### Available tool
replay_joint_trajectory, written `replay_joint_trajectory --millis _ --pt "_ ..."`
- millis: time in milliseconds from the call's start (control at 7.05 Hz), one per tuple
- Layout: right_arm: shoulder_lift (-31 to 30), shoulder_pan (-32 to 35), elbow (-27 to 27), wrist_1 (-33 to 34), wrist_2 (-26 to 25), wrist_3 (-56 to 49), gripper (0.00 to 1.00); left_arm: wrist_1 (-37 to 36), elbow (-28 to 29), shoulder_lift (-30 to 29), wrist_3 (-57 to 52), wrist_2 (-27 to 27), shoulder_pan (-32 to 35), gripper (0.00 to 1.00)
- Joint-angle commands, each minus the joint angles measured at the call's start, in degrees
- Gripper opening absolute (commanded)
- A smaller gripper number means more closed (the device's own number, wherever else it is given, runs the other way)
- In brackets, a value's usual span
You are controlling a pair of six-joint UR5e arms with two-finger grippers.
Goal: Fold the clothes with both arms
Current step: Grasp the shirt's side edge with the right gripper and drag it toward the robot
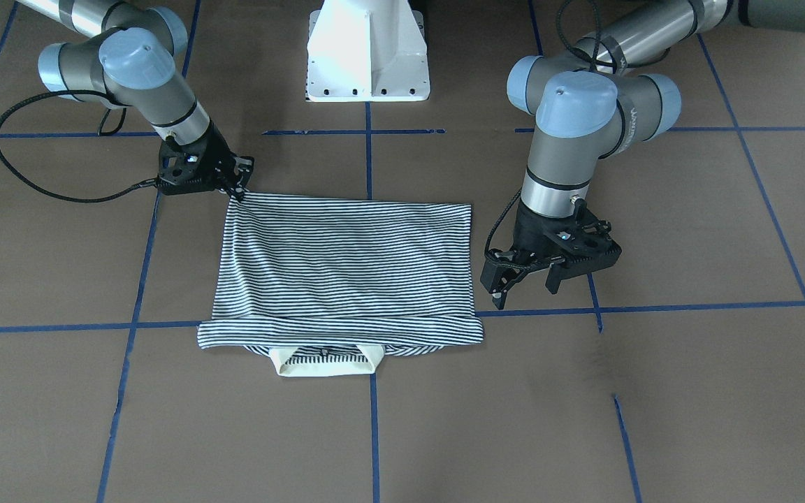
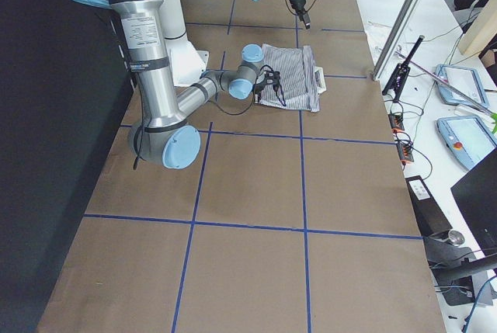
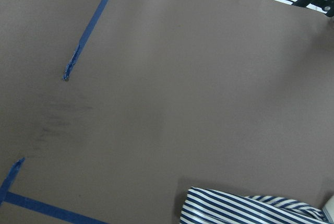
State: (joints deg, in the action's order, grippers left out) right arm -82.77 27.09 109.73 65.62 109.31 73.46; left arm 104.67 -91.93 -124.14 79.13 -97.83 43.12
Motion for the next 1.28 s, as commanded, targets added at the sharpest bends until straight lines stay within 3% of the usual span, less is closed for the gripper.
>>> replay_joint_trajectory --millis 0,284,426,568,851,1135 --pt "-10.62 -8.23 8.89 -0.41 2.57 6.47 0.00 0.01 -0.09 0.03 1.81 0.36 -1.36 1.00" --pt "-15.47 -14.58 11.29 -0.58 2.67 8.46 0.00 0.18 -0.09 0.47 4.26 0.45 -3.12 1.00" --pt "-15.40 -14.78 11.39 -0.76 2.58 8.46 0.64 0.18 -0.78 0.56 4.89 0.45 -3.66 1.00" --pt "-14.97 -14.69 11.47 -1.89 2.14 8.63 1.00 0.10 -1.92 0.82 4.98 0.10 -4.53 1.00" --pt "-14.44 -7.97 11.56 -9.50 2.14 8.46 1.00 -2.26 -7.18 1.70 10.29 -4.17 -8.12 1.00" --pt "-11.83 0.13 11.39 -12.79 1.97 7.76 1.00 -6.83 -12.38 2.05 24.24 -4.30 -19.06 1.00"
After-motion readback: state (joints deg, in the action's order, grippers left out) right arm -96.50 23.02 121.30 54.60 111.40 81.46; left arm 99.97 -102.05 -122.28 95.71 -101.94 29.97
